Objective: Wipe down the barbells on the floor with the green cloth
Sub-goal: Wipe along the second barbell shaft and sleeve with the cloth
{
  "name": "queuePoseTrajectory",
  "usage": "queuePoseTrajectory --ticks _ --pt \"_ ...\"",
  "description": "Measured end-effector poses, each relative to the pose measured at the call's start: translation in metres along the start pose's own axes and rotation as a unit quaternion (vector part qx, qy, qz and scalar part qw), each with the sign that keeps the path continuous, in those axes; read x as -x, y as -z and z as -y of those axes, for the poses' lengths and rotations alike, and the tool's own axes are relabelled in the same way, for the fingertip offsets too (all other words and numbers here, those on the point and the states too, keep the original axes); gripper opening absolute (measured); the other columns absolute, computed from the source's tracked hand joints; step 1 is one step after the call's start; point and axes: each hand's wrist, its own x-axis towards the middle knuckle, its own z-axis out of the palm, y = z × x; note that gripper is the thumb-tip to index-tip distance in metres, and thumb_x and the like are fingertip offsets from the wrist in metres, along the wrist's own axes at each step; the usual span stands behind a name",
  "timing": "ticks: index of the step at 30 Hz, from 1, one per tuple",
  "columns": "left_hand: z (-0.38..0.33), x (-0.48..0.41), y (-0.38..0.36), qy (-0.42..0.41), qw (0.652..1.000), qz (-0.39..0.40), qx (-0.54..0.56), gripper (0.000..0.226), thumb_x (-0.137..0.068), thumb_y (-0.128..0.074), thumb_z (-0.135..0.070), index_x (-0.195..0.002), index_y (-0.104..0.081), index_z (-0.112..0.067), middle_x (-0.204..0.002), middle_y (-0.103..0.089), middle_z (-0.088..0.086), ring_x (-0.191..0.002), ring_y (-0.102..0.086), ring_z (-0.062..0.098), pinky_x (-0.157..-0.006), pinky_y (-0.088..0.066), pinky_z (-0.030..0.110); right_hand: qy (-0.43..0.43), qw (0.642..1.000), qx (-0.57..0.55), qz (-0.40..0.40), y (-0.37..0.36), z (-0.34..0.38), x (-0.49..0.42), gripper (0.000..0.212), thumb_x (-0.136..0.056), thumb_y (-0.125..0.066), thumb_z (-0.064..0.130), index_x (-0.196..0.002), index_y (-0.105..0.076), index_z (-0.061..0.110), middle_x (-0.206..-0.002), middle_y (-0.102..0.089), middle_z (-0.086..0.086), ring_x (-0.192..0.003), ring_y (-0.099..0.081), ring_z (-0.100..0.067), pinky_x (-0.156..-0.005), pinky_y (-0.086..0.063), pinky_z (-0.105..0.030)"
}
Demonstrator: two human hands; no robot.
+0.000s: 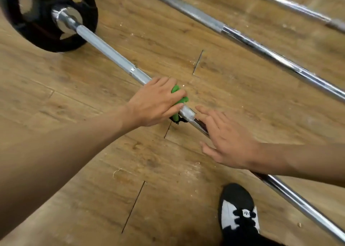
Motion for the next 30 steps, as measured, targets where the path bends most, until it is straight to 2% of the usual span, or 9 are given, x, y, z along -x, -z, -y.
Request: queuePoseTrajectory --ticks 2,6,10,13,16,19,23,27,30 --pt "0.015 0.005 -0.002 0.020 1.000 -0.014 0.008 0.044 -0.108 -0.031 -0.047 -0.120 -0.057 -0.013 -0.106 -0.050 0.011 -0.093 -0.049 0.029 -0.086 -0.041 0.045 0.019 1.000 -0.005 -0.019 0.003 -0.003 -0.021 0.074 -0.091 -0.049 0.042 -0.151 -0.034 0.002 -0.157 -0.039 -0.019 -0.134 -0.050 -0.037 -0.107 -0.047 -0.050" --pt "0.016 0.008 -0.001 0.020 1.000 -0.005 0.003 0.043 -0.108 -0.033 -0.045 -0.122 -0.056 -0.012 -0.109 -0.049 0.013 -0.099 -0.050 0.032 -0.093 -0.042 0.046 0.027 1.000 -0.012 0.004 0.001 -0.012 -0.047 0.083 -0.089 -0.041 0.048 -0.160 -0.022 0.007 -0.163 -0.030 -0.016 -0.141 -0.044 -0.037 -0.112 -0.043 -0.053" --pt "0.019 0.015 0.008 0.029 0.999 0.037 -0.024 0.046 -0.108 -0.034 -0.047 -0.131 -0.054 -0.013 -0.117 -0.051 0.015 -0.110 -0.052 0.036 -0.103 -0.043 0.052 0.013 0.999 -0.031 0.003 -0.007 -0.009 -0.054 0.084 -0.085 -0.043 0.044 -0.157 -0.029 0.003 -0.158 -0.038 -0.019 -0.135 -0.047 -0.037 -0.110 -0.036 -0.043" --pt "0.019 0.012 0.018 0.039 0.996 0.083 -0.018 0.046 -0.108 -0.037 -0.047 -0.134 -0.054 -0.012 -0.119 -0.053 0.016 -0.110 -0.053 0.035 -0.103 -0.043 0.050 0.013 0.999 -0.035 -0.017 -0.013 0.003 -0.062 0.082 -0.083 -0.060 0.035 -0.152 -0.037 -0.003 -0.151 -0.045 -0.025 -0.132 -0.052 -0.041 -0.107 -0.045 -0.047" --pt "0.019 0.007 0.028 0.034 0.992 0.121 -0.021 0.047 -0.109 -0.037 -0.048 -0.135 -0.054 -0.013 -0.121 -0.054 0.015 -0.113 -0.055 0.035 -0.108 -0.041 0.049 -0.005 0.998 -0.047 -0.049 -0.015 0.009 -0.066 0.090 -0.063 -0.084 0.020 -0.141 -0.050 -0.009 -0.139 -0.057 -0.029 -0.114 -0.064 -0.044 -0.092 -0.056 -0.049" --pt "0.029 0.002 0.038 0.020 0.987 0.153 -0.043 0.050 -0.110 -0.031 -0.051 -0.136 -0.052 -0.015 -0.119 -0.054 0.013 -0.109 -0.055 0.032 -0.109 -0.038 0.044 -0.006 0.997 -0.056 -0.051 -0.017 0.007 -0.068 0.109 -0.048 -0.091 0.014 -0.145 -0.047 -0.007 -0.142 -0.057 -0.027 -0.115 -0.057 -0.037 -0.090 -0.055 -0.042" --pt "0.047 -0.010 0.047 -0.001 0.984 0.178 -0.021 0.054 -0.109 -0.027 -0.056 -0.135 -0.052 -0.016 -0.112 -0.054 0.010 -0.096 -0.055 0.027 -0.092 -0.044 0.043 0.039 0.996 -0.025 -0.072 -0.024 0.007 -0.071 0.113 -0.058 -0.088 0.007 -0.156 -0.034 -0.005 -0.158 -0.039 -0.027 -0.137 -0.035 -0.036 -0.102 -0.030 -0.043" --pt "0.061 -0.008 0.039 -0.020 0.987 0.163 0.000 0.051 -0.109 -0.030 -0.055 -0.132 -0.054 -0.015 -0.109 -0.052 0.010 -0.093 -0.053 0.025 -0.087 -0.048 0.043 0.057 0.995 -0.014 -0.079 -0.031 0.004 -0.071 0.106 -0.067 -0.085 0.016 -0.157 -0.033 -0.004 -0.164 -0.033 -0.024 -0.147 -0.032 -0.035 -0.105 -0.029 -0.043" --pt "0.058 -0.005 0.033 -0.008 0.989 0.147 0.013 0.046 -0.109 -0.033 -0.052 -0.132 -0.053 -0.017 -0.110 -0.049 0.008 -0.095 -0.049 0.024 -0.089 -0.045 0.041 0.068 0.995 0.017 -0.074 -0.023 0.002 -0.068 0.097 -0.076 -0.077 0.026 -0.158 -0.033 -0.003 -0.163 -0.034 -0.024 -0.148 -0.038 -0.036 -0.107 -0.038 -0.045"
